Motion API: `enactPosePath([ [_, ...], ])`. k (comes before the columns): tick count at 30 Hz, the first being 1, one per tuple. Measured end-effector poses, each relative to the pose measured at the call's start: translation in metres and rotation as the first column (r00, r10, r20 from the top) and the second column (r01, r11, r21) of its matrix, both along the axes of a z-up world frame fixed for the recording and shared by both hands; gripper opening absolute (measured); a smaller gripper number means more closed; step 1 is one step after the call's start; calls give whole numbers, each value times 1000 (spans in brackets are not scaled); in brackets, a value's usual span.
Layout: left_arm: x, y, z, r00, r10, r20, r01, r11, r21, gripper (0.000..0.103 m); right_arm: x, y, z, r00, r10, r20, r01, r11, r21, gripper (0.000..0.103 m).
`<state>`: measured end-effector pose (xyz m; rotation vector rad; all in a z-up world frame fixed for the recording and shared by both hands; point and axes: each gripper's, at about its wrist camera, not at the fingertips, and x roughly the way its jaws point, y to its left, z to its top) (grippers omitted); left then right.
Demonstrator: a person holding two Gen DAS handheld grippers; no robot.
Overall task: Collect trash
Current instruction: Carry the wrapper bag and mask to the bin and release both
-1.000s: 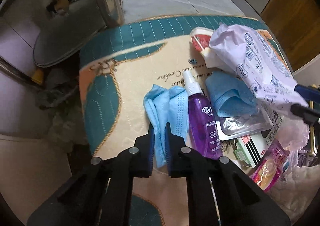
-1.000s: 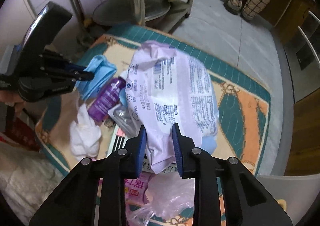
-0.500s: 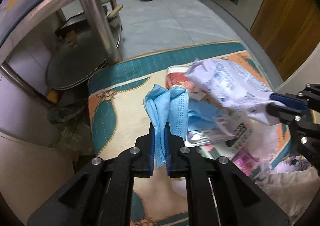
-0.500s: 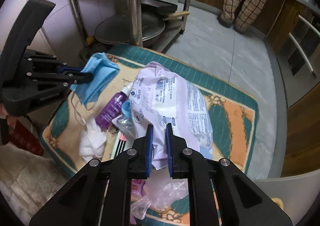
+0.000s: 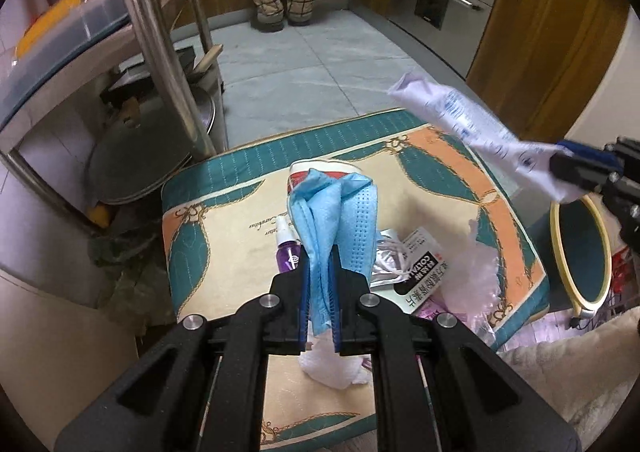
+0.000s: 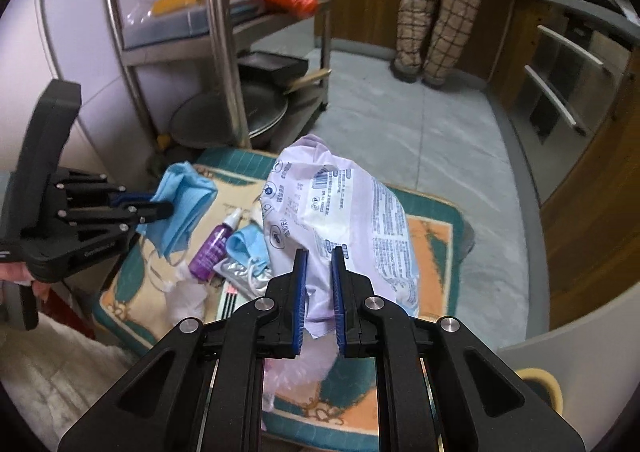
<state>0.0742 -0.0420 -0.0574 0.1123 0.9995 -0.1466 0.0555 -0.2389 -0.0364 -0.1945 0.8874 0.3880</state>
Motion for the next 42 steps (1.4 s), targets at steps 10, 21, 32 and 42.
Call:
enactPosePath([
  [10,-9,-36,12,995,-89,41,87,995,50,8,-37,-44,42,985,-77,151,86,995,-53,13],
  [21,-10,-129,20,970,-241,35,240,971,18,8,-77,-136,43,974,-174,144,184,982,-54,13],
  [32,-13,-265,11,881,-473,-19,474,880,28,8,-120,-224,-6,947,-319,29,320,948,1,13],
  [42,-20,-365,-21,783,-612,-111,616,787,9,8,-147,-275,-42,907,-415,-75,419,907,43,13],
])
